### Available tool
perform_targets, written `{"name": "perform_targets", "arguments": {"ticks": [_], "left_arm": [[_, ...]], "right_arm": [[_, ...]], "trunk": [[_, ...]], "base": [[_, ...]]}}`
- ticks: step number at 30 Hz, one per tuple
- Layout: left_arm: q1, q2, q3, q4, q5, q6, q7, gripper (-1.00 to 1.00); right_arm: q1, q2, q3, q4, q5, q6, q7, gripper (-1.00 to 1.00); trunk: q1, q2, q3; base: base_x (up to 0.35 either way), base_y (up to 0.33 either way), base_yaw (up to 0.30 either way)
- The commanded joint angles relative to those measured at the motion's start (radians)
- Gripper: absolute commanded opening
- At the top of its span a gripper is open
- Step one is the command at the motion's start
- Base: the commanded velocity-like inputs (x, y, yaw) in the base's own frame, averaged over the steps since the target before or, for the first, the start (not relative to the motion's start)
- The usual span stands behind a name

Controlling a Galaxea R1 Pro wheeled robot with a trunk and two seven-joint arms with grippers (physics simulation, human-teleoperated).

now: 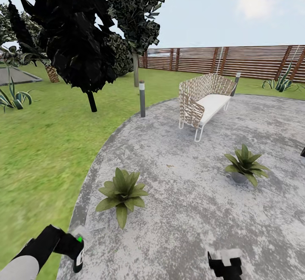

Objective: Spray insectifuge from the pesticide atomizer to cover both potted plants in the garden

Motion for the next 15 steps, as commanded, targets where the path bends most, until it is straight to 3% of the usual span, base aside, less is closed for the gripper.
{"name": "perform_targets", "arguments": {"ticks": [1,3,8,9,10,13,15], "left_arm": [[-0.001,-0.007,0.007,-0.001,-0.005,0.011,-0.006,-1.0],[-0.001,-0.014,0.006,-0.001,-0.004,0.013,-0.004,-1.0],[-0.001,-0.019,0.001,-0.001,-0.006,0.075,-0.003,-1.0],[0.0,-0.086,-0.001,-0.02,0.027,0.147,0.105,-1.0],[-0.002,-0.104,-0.004,-0.025,0.031,0.147,0.106,-1.0],[-0.002,-0.128,-0.005,-0.052,0.035,0.147,0.108,-1.0],[-0.001,-0.131,-0.002,-0.062,0.035,0.147,0.109,-1.0]], "right_arm": [[-0.002,0.0,-0.004,0.003,-0.02,-0.004,-0.003,1.0],[-0.002,0.0,-0.004,0.015,-0.043,-0.005,-0.002,1.0],[-0.002,-0.004,-0.004,0.029,-0.05,-0.006,-0.002,1.0],[-0.002,-0.007,-0.002,0.032,-0.06,-0.005,-0.002,1.0],[-0.002,-0.007,-0.002,0.033,-0.06,-0.005,-0.002,1.0],[-0.002,-0.007,-0.002,0.034,-0.059,-0.005,-0.001,1.0],[-0.002,-0.006,-0.002,0.034,-0.059,-0.005,-0.001,1.0]], "trunk": [[0.0,0.0,-0.001],[0.0,0.0,-0.001],[0.0,0.0,-0.001],[0.0,0.0,-0.001],[0.0,0.0,-0.001],[0.0,0.0,-0.001],[0.0,0.0,-0.001]], "base": [[0.0,0.0,0.0],[0.0,0.0,0.0],[0.0,0.0,0.0],[0.0,0.0,0.0],[0.0,0.0,0.0],[0.0,0.0,0.0],[0.0,0.0,0.0]]}}
